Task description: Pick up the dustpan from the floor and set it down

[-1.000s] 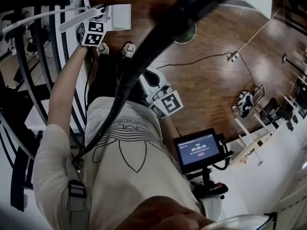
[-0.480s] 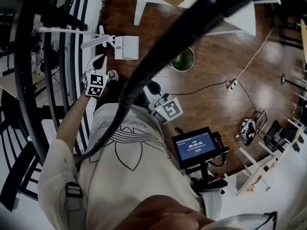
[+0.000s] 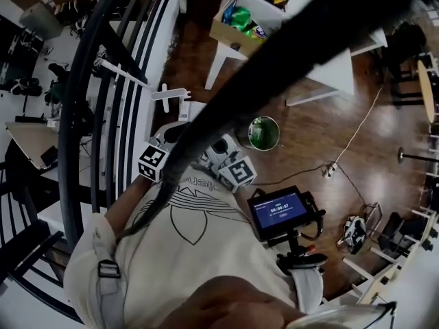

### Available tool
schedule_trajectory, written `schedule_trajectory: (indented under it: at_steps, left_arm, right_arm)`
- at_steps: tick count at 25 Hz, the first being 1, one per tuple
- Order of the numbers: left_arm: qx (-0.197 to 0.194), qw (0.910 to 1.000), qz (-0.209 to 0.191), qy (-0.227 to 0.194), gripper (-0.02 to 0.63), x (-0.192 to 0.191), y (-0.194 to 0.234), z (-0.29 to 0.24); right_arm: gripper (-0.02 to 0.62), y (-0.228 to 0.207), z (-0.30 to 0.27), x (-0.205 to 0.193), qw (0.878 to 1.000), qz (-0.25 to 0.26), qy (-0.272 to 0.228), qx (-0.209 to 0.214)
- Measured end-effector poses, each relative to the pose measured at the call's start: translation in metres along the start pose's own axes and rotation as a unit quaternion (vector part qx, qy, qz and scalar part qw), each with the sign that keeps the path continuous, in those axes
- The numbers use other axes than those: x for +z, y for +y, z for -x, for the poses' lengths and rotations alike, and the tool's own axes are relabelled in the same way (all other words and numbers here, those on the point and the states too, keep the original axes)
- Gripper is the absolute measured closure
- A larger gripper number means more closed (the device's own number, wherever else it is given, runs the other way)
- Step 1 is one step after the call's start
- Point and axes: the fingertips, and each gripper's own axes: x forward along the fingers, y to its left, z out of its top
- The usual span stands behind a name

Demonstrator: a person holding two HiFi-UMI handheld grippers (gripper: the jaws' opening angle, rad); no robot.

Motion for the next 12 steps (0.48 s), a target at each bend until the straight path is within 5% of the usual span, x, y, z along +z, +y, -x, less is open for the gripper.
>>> schedule_trajectory:
  at_steps: [5, 12]
  left_arm:
    - [-0.007, 0.9991, -0.027, -0.034, 0.586, 0.021, -0.006, -0.001]
    - [-0.02, 0.9991, -0.036, -0.009, 0.586, 0.016, -0.008, -0.011]
  right_arm:
    - [0.595, -0.005, -0.004, 0.0, 1.0, 0.017, 0.008, 0.008]
    - [0.595, -0.01, -0.006, 0.003, 1.0, 0.027, 0.002, 0.003]
